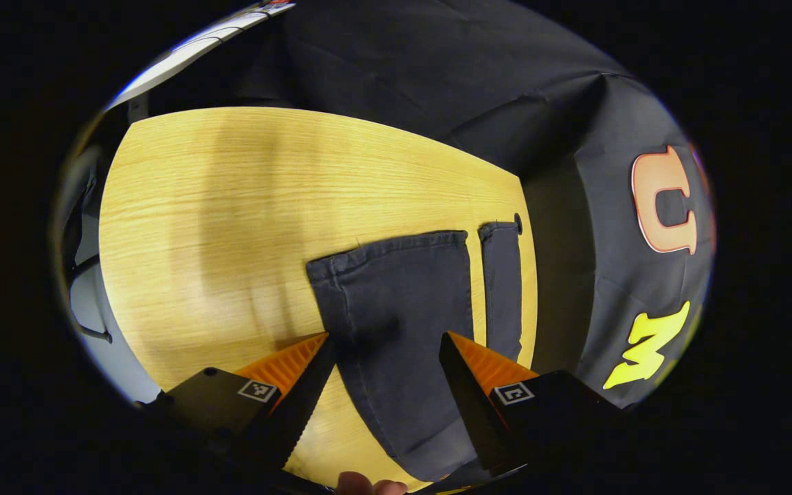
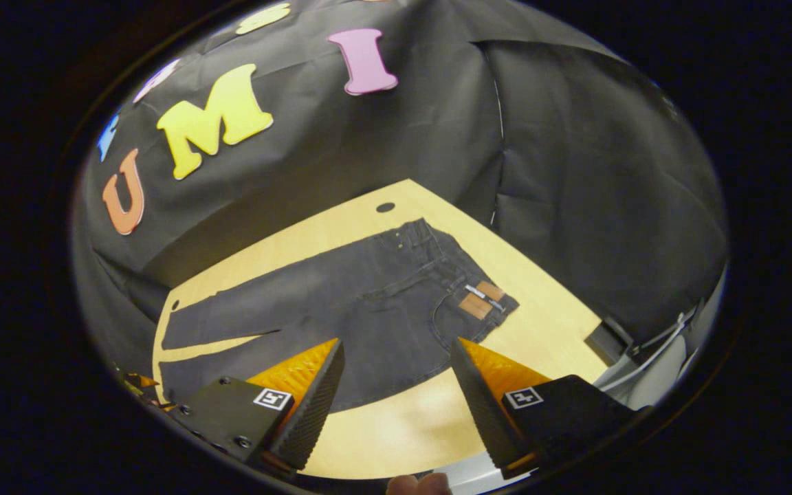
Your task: Grasp the waist and the cuffs of the jeans and fold them to make the two legs overlap; first hold the waist and fold one-third of the jeans toward the cuffs, then hold the cuffs and fold the remaining one-third in the same direction to finish folding.
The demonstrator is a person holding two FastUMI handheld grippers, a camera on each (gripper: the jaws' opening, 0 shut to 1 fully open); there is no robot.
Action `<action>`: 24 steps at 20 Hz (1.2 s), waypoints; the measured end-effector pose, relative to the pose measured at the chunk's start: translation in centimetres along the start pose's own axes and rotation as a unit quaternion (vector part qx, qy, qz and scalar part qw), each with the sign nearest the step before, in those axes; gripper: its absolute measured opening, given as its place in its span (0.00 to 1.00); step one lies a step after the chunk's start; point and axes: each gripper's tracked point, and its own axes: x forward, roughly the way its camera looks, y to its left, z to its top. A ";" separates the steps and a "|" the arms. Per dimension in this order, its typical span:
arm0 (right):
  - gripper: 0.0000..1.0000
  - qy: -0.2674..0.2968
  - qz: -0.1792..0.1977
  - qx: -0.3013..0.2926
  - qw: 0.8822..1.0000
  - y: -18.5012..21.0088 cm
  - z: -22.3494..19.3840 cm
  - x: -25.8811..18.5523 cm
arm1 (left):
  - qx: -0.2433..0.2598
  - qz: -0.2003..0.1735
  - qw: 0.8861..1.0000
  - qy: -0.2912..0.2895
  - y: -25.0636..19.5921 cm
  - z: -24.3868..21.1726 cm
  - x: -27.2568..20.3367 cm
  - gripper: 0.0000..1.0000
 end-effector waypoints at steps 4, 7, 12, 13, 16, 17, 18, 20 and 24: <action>0.96 0.053 0.023 0.134 0.989 -2.0 -0.8 3.8 | -0.002 -0.028 1.000 -0.006 -1.8 -0.2 1.5 0.98; 0.94 0.075 0.015 0.256 0.964 -4.7 -1.1 6.2 | -0.014 -0.043 0.999 -0.008 -2.8 -0.1 2.5 0.95; 0.93 0.105 0.005 0.345 0.932 -6.9 -1.5 9.3 | -0.044 -0.042 0.998 -0.021 -2.9 -0.1 4.2 0.67; 0.94 0.107 0.010 0.351 0.930 -6.7 -1.0 10.1 | -0.049 -0.034 0.998 -0.024 -2.7 0.0 4.3 0.69; 0.96 0.118 0.011 0.343 0.932 -6.0 -0.7 11.2 | -0.054 -0.013 0.998 -0.036 -2.1 0.0 4.5 0.42; 0.96 0.123 0.009 0.339 0.933 -6.1 -0.7 11.1 | -0.054 -0.006 0.998 -0.040 -2.0 -0.1 4.5 0.35; 0.96 0.130 0.008 0.337 0.932 -6.2 -0.7 11.0 | -0.055 0.004 0.998 -0.041 -1.7 0.0 4.6 0.33; 0.95 0.146 -0.011 0.342 0.928 -7.2 -0.9 11.3 | -0.054 0.013 0.997 -0.045 -1.7 -0.1 4.7 0.30; 0.63 0.170 -0.039 0.415 0.893 -8.5 -1.0 11.5 | -0.050 0.030 0.997 -0.041 -1.6 -0.3 4.6 0.17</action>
